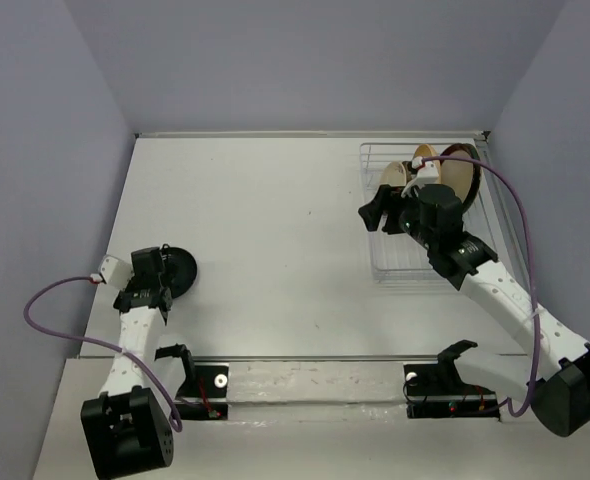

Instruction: Load the plates into the dish rack

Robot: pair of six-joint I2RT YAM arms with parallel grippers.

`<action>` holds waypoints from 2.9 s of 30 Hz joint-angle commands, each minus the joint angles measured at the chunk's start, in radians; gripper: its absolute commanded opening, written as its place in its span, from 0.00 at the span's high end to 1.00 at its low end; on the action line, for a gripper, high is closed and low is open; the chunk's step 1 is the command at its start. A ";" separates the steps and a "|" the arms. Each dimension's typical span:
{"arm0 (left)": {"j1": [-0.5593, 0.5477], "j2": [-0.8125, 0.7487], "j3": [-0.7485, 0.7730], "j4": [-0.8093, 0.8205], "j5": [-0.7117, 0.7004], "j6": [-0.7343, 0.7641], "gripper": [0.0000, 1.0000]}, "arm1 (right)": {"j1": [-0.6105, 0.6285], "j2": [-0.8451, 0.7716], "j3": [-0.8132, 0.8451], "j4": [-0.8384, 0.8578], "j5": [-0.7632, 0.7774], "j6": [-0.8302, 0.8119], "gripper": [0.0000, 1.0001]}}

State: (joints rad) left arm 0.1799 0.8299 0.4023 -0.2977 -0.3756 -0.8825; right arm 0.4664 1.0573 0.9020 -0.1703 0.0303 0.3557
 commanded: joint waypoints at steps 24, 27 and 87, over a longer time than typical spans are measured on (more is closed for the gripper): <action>0.036 0.186 -0.204 0.601 0.224 -0.035 0.95 | 0.003 0.053 0.015 0.066 -0.145 0.000 0.23; 0.036 0.140 -0.210 0.638 0.288 -0.013 0.95 | 0.003 0.093 0.028 0.086 -0.263 -0.004 0.16; -0.586 -0.285 0.155 0.281 0.965 0.548 0.01 | -0.077 0.604 0.692 -0.207 0.669 -0.277 0.93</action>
State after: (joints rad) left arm -0.3985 0.5587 0.5629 -0.0338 0.5842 -0.3553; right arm 0.3813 1.6150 1.5291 -0.3458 0.6235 0.1383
